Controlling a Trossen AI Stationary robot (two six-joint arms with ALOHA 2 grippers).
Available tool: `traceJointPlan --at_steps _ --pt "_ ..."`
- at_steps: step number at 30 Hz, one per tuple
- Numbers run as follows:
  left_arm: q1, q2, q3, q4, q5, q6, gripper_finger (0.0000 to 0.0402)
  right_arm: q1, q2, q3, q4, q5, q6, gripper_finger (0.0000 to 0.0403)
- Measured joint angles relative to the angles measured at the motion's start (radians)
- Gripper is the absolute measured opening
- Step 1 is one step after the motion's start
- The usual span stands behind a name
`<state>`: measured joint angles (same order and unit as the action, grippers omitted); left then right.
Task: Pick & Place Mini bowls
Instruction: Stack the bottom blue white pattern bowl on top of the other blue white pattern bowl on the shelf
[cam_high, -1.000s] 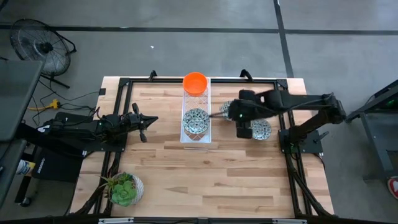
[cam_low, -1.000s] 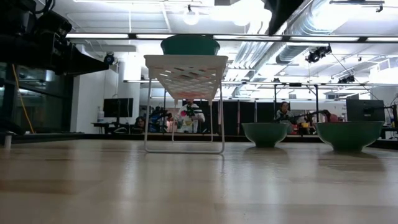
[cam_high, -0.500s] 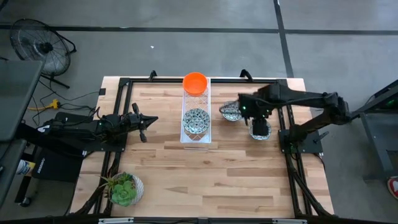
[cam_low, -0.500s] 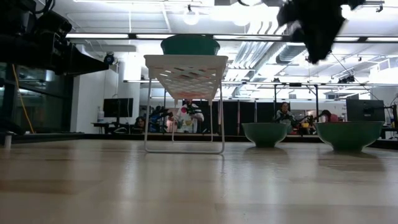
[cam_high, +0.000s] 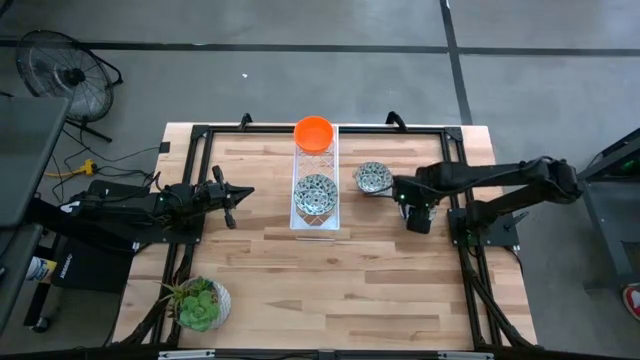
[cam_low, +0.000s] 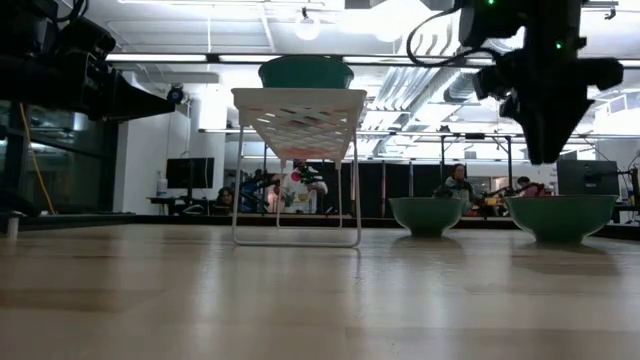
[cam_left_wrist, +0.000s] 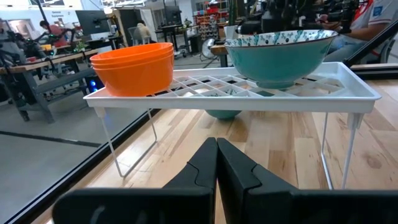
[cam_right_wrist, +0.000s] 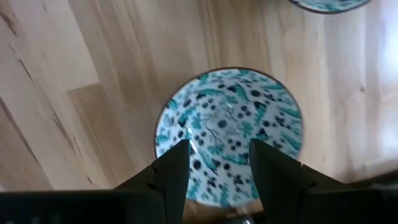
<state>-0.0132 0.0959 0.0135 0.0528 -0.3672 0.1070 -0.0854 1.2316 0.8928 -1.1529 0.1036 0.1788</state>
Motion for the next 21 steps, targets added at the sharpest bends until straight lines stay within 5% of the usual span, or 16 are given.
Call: traceJointPlan --at_steps 7,21 --pt "0.000 0.000 0.000 0.000 0.000 0.000 0.0001 0.057 -0.001 -0.092 0.146 0.000 0.060 0.0181" --pt "0.000 0.000 0.000 0.000 0.000 0.000 0.0001 0.135 0.000 -0.104 0.159 -0.036 0.199 0.0188"
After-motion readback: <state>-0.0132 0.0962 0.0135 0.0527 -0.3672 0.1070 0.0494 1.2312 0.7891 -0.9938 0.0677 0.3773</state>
